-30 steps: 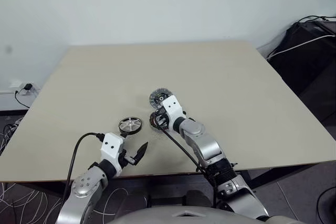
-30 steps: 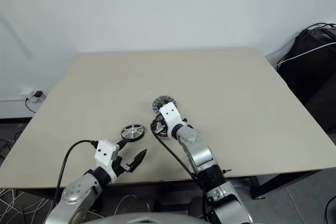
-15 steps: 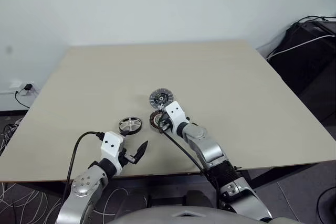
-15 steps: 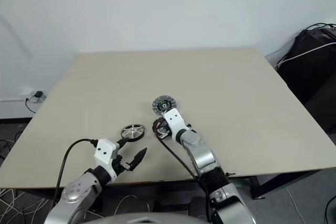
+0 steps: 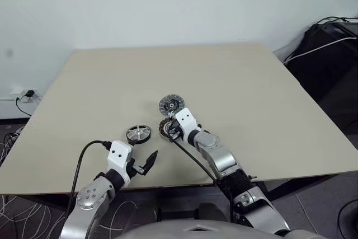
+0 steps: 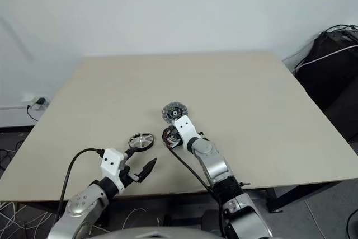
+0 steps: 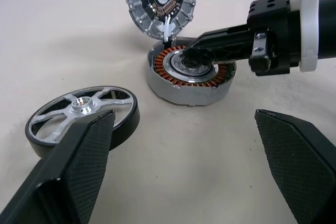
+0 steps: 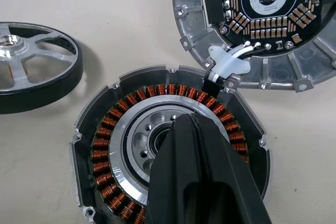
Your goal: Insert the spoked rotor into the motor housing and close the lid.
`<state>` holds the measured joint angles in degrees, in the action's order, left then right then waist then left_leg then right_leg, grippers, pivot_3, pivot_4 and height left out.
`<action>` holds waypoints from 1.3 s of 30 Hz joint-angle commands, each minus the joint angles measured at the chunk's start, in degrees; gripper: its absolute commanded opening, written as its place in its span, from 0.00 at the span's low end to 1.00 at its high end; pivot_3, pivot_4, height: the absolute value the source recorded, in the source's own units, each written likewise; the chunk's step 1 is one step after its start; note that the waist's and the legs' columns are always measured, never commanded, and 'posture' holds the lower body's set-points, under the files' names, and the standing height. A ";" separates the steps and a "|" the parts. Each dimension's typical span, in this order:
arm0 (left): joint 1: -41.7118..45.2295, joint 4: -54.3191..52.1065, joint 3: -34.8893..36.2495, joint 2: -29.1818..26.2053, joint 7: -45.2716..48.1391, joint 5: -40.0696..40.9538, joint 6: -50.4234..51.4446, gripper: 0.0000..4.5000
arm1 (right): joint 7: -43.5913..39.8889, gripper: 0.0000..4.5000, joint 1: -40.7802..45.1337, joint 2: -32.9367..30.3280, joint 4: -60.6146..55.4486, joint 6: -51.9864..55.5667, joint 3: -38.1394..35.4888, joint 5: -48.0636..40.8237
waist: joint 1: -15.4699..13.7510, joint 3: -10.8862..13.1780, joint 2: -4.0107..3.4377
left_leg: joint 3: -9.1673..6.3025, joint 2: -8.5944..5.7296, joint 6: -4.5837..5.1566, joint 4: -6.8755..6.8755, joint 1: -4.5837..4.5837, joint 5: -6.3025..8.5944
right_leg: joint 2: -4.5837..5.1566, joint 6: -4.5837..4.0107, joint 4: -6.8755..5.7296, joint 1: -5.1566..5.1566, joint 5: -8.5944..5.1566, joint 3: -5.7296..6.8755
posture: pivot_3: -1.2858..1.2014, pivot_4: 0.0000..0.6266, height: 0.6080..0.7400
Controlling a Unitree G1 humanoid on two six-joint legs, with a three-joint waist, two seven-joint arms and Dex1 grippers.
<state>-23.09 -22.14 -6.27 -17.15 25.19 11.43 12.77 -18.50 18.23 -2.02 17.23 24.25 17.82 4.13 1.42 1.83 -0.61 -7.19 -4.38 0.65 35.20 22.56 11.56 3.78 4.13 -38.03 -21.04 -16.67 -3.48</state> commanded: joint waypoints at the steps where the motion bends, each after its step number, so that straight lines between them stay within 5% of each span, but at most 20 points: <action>1: 0.50 0.22 0.24 0.08 0.55 0.16 -2.32 1.00 | -0.18 0.00 -0.72 -0.11 -1.69 1.03 -0.46 -0.20 | -0.07 -0.01 0.01 | 0.00 0.00 0.00 0.01 0.00 0.00 | 0.01 0.00 0.00 0.01 0.00 -0.01 | 0.52 0.00 1.00; 8: 1.25 3.33 0.01 0.13 1.63 0.01 -4.57 1.00 | -2.42 0.00 -0.16 -1.62 -10.73 1.99 1.65 1.04 | -0.05 0.09 -0.04 | 0.01 -0.01 0.00 0.01 0.05 0.00 | 0.01 0.01 0.01 -0.05 0.00 -0.01 | 0.52 0.00 1.00; 13: 1.08 5.37 -0.22 0.38 2.13 -0.12 -6.55 1.00 | -2.37 0.00 2.23 -1.40 -15.50 13.50 2.18 1.34 | -0.05 0.08 -0.03 | 0.00 0.00 -0.01 -0.01 0.06 0.00 | 0.00 -0.02 0.00 -0.08 0.01 -0.01 | 0.52 0.00 1.00; 16: 1.07 5.91 -0.46 0.69 2.15 -0.24 -7.18 1.00 | -3.55 0.14 3.24 -1.93 -17.85 17.06 4.34 1.93 | -0.11 0.08 -0.01 | -0.01 0.00 0.00 0.00 0.06 0.00 | 0.01 0.00 0.00 -0.08 0.00 -0.01 | 0.52 0.00 1.00; 21: 1.14 6.09 -0.84 1.30 1.92 -0.54 -7.41 1.00 | -5.95 0.50 5.16 -5.78 -19.71 14.69 9.14 4.85 | -0.15 0.09 -0.01 | 0.01 -0.02 0.00 0.00 0.09 0.00 | 0.05 0.00 0.02 -0.08 0.00 0.01 | 0.52 0.00 1.00; 30: 1.63 5.99 -1.23 1.90 1.12 -0.59 -6.93 1.00 | -12.71 0.50 9.76 -15.14 -17.96 -2.01 13.80 9.01 | -0.06 0.19 0.11 | -0.01 -0.02 0.00 0.00 0.09 0.00 | 0.04 0.03 0.03 -0.08 -0.01 0.05 | 0.52 0.00 1.00; 39: 1.50 5.24 -1.20 2.22 0.58 -0.39 -6.71 1.00 | -13.01 0.50 9.18 -14.83 -11.84 -5.07 14.68 11.96 | -0.40 0.23 0.21 | -0.02 -0.02 0.00 0.02 0.08 0.00 | 0.03 0.04 0.06 -0.04 0.02 0.06 | 0.52 0.00 1.00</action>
<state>-21.87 -15.59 -7.33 -15.32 26.13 11.17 6.80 -32.05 27.17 -16.94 5.24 21.40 32.02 14.67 1.02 2.06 -0.40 -7.20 -4.40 0.65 35.22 22.64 11.56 3.82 4.16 -37.97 -21.08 -16.65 -3.42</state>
